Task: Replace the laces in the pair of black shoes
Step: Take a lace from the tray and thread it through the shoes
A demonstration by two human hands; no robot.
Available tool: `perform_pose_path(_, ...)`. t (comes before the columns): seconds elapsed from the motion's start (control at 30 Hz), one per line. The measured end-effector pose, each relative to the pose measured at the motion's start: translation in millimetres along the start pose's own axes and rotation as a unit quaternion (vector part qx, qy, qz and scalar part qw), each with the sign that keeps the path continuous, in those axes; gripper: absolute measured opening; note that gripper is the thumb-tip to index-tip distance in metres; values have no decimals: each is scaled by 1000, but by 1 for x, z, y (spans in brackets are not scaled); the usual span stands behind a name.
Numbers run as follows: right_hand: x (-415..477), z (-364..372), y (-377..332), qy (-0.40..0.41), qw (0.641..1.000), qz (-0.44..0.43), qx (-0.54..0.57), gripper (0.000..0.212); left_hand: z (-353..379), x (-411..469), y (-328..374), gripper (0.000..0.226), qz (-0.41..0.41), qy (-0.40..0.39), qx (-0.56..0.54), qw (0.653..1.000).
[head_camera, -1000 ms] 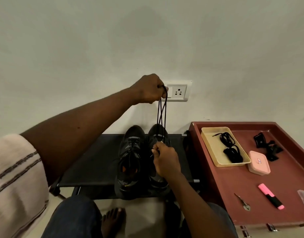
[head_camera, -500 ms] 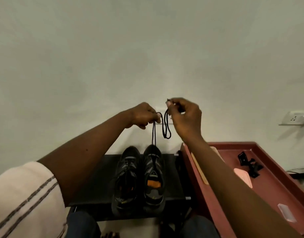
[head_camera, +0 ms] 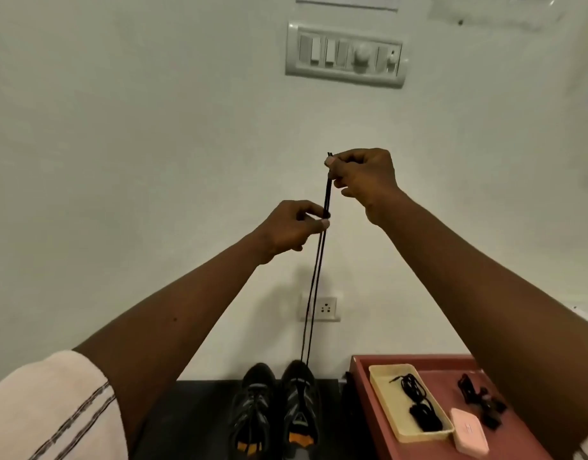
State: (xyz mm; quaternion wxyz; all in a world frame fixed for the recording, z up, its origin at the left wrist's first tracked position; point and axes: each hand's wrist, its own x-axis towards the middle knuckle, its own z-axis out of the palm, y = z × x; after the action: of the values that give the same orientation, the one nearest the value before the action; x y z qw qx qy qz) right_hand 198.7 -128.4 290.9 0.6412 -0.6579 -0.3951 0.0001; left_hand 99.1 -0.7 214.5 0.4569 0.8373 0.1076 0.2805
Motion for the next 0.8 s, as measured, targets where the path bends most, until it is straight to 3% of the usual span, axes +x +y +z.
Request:
perform_pose_path(0.1,10,-3,-22,-26,999,5,-32,7,-10,8,31,19,17,47,-39,998)
perform_pose_path(0.27,15,-2,-35,-57,996,24,-58,5,-22,20,60,11,49,137,-15,989)
perform_pose_path(0.63,16,-3,-15,-18,994,87,68,5,-31,21,56,12,26,200,-5,980)
perform_pose_path(0.8,26,-13,-15,14,993,107,54,4,-51,22,59,10,-6,195,-65,979)
